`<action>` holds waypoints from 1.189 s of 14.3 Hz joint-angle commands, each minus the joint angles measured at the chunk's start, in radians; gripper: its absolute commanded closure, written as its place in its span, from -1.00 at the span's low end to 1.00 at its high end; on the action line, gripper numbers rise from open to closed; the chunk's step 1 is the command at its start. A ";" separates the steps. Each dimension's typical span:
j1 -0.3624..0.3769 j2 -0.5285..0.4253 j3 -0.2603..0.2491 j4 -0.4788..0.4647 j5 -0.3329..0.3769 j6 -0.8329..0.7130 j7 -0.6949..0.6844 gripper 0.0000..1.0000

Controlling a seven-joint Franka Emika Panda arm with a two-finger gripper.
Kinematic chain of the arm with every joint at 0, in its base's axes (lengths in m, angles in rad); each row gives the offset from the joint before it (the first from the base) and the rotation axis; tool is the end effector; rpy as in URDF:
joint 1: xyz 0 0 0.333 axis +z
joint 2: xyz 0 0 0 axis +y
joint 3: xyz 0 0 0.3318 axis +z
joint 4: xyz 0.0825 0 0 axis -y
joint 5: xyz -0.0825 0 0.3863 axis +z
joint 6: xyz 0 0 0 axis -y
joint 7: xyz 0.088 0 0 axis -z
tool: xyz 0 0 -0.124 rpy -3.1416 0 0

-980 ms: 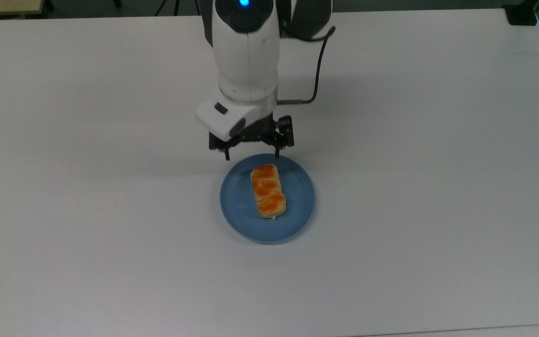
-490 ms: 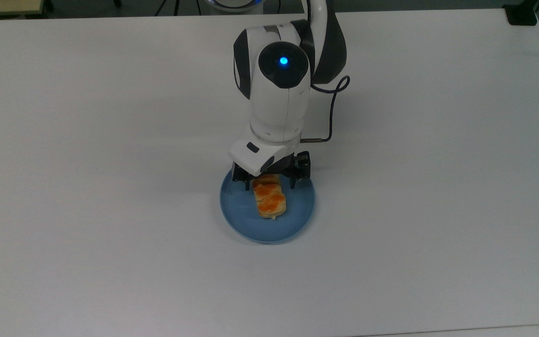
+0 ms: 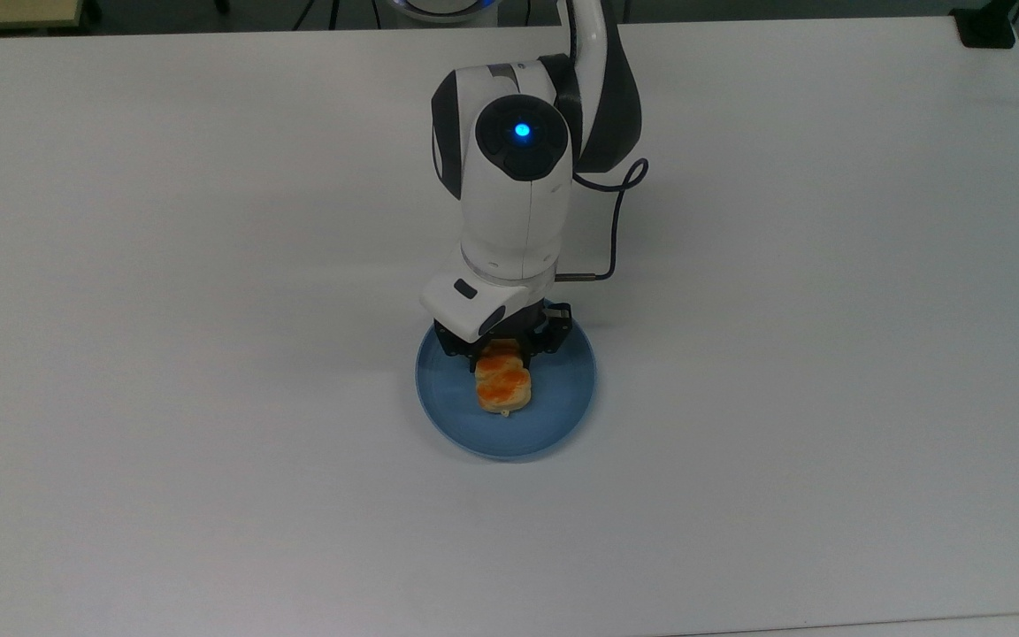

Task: Put the bread on the table
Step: 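Lower the gripper around the bread and close it, then lift the bread off the plate and carry it past the plate rim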

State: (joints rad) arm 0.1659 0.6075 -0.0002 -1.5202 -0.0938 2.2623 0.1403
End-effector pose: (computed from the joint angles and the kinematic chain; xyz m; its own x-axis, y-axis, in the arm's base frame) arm 0.7232 0.1172 0.3133 0.9864 0.0838 0.1416 0.0759 -0.9953 0.0604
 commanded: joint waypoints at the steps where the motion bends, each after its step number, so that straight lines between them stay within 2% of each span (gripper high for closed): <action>1: 0.007 -0.005 -0.003 0.008 -0.001 0.017 0.024 0.24; 4: 0.006 -0.069 -0.003 0.009 0.005 -0.003 0.024 0.24; 7: 0.004 -0.158 -0.001 -0.020 0.003 -0.095 0.019 0.22; 14: 0.020 -0.539 -0.001 -0.496 -0.010 -0.067 0.007 0.22; 17: 0.055 -0.610 -0.001 -0.635 -0.020 -0.050 0.007 0.21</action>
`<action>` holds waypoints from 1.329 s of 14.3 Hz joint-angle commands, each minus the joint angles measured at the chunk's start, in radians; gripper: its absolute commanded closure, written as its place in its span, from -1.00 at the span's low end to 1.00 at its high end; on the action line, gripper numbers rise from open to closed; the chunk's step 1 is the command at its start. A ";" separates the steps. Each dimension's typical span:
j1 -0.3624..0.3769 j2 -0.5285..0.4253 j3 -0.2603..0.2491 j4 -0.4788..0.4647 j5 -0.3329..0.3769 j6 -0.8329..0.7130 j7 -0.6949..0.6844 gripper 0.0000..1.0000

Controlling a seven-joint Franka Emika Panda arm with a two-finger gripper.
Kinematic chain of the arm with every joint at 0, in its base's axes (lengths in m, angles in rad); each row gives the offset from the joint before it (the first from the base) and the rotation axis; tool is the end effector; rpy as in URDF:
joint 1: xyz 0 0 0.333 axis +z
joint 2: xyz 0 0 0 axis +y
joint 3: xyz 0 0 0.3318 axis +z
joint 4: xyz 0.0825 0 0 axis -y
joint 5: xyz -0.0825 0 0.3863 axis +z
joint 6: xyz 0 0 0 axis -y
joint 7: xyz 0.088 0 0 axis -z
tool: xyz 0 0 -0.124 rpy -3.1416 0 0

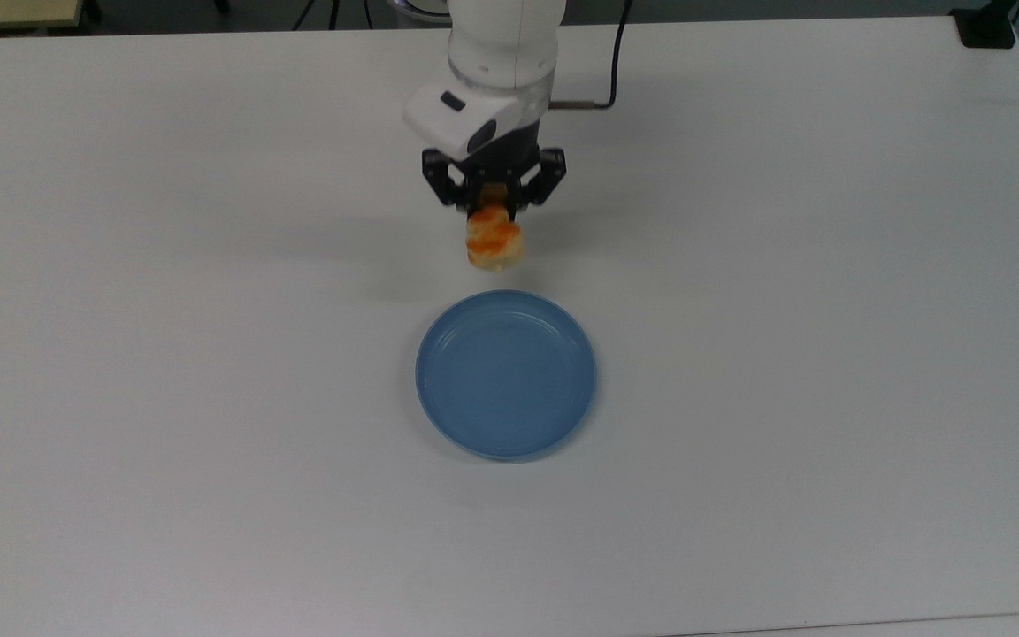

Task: Put the bread on the table
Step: 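Lift the bread off the plate and carry it past the plate rim, then lower the bread onto the bare table beside the plate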

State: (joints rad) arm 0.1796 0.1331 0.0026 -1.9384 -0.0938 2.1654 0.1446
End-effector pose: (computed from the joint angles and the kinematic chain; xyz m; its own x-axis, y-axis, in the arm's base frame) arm 0.5946 0.1044 0.4229 0.9907 0.0894 0.1025 0.0827 -0.9943 0.0678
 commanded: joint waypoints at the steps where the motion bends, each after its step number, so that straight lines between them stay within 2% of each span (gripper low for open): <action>1: 0.044 -0.138 -0.004 -0.241 -0.030 0.047 0.003 0.21; 4: 0.043 -0.118 -0.004 -0.297 -0.043 0.100 0.004 0.13; 8: 0.034 -0.037 -0.004 -0.292 -0.089 0.139 0.007 -0.54; 9: 0.032 -0.018 -0.004 -0.284 -0.093 0.139 0.007 -0.61; 11: 0.029 -0.006 -0.004 -0.275 -0.098 0.139 0.007 -0.92; 12: 0.029 -0.004 -0.004 -0.274 -0.098 0.139 0.007 -1.00; 16: 0.028 -0.027 -0.004 -0.202 -0.093 0.079 0.020 -1.00; 19: 0.031 -0.029 -0.004 -0.050 -0.081 -0.097 0.020 -1.00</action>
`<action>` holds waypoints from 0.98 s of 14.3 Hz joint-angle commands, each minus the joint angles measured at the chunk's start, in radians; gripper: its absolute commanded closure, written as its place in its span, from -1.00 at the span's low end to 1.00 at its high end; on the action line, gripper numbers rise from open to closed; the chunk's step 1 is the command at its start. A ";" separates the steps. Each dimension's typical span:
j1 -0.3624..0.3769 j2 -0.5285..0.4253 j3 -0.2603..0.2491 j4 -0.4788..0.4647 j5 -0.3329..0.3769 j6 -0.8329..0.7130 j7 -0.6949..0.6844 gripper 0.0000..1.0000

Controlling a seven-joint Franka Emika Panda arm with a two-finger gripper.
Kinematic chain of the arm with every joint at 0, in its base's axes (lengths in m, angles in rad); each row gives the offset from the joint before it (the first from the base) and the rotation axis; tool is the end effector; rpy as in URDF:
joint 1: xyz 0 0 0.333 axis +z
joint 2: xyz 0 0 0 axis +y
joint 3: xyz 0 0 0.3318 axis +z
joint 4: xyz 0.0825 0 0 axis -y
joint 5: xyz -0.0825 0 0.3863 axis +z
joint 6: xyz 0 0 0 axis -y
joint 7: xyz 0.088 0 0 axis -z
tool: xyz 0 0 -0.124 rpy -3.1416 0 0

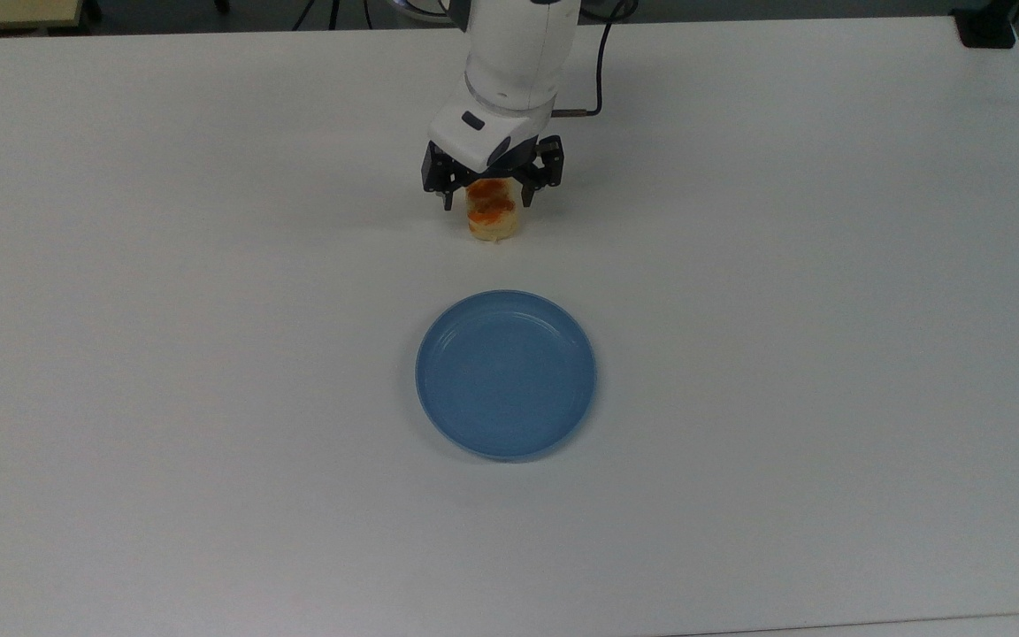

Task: Put the bread on the table
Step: 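Lower the bread onto the bare table beside the plate, then open the gripper and raise it away from the bread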

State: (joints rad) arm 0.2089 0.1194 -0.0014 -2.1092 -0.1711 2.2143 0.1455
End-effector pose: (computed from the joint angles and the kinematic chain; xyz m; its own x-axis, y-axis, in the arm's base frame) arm 0.5537 0.1085 0.3570 0.9863 0.1650 -0.0015 0.1636 -0.9770 0.1366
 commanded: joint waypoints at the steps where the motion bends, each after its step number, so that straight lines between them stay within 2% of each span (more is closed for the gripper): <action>1: 0.001 -0.015 0.000 0.161 -0.001 -0.184 0.020 -1.00; 5: -0.003 -0.017 -0.011 0.354 0.047 -0.371 0.020 -1.00; 7: -0.020 -0.027 -0.012 0.415 0.058 -0.454 0.022 -1.00; 14: -0.062 -0.112 -0.014 0.436 0.061 -0.528 0.011 -1.00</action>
